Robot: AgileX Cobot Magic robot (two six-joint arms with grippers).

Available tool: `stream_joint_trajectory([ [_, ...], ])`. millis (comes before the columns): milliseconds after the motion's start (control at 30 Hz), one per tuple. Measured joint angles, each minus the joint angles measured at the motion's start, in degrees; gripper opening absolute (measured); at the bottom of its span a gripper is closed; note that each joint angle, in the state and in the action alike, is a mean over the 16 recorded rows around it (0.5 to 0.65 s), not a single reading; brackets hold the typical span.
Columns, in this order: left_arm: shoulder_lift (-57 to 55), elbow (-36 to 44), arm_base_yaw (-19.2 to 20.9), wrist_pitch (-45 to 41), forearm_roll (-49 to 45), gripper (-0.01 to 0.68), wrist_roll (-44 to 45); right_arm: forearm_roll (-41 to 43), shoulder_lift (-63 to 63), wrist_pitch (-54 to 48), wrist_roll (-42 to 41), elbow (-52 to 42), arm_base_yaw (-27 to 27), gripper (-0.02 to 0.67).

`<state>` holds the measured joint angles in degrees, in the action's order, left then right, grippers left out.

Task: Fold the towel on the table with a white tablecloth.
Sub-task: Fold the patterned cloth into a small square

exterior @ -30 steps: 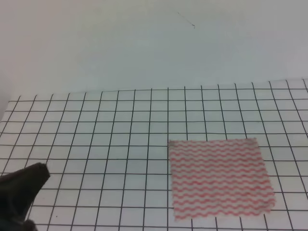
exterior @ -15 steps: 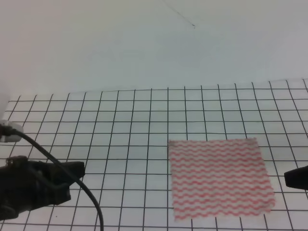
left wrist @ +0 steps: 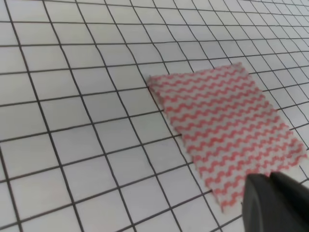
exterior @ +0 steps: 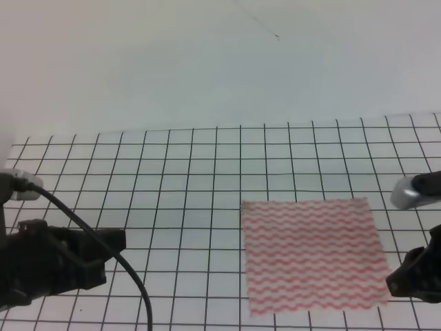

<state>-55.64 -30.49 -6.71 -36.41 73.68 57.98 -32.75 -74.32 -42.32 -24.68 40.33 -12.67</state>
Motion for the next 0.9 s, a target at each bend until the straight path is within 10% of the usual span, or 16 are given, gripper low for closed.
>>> stream_joint_trajectory([
  [267, 0.00, -0.19, 0.00, -2.23, 0.26, 0.001, 0.27, 13.10, -7.43, 2.44, 17.81, 2.85, -5.21, 0.229],
  [900, 0.00, -0.20, -0.06, -5.45, -1.69, 0.001, 1.33, 12.37, -20.43, 11.08, 30.67, 3.41, -5.26, 0.290],
])
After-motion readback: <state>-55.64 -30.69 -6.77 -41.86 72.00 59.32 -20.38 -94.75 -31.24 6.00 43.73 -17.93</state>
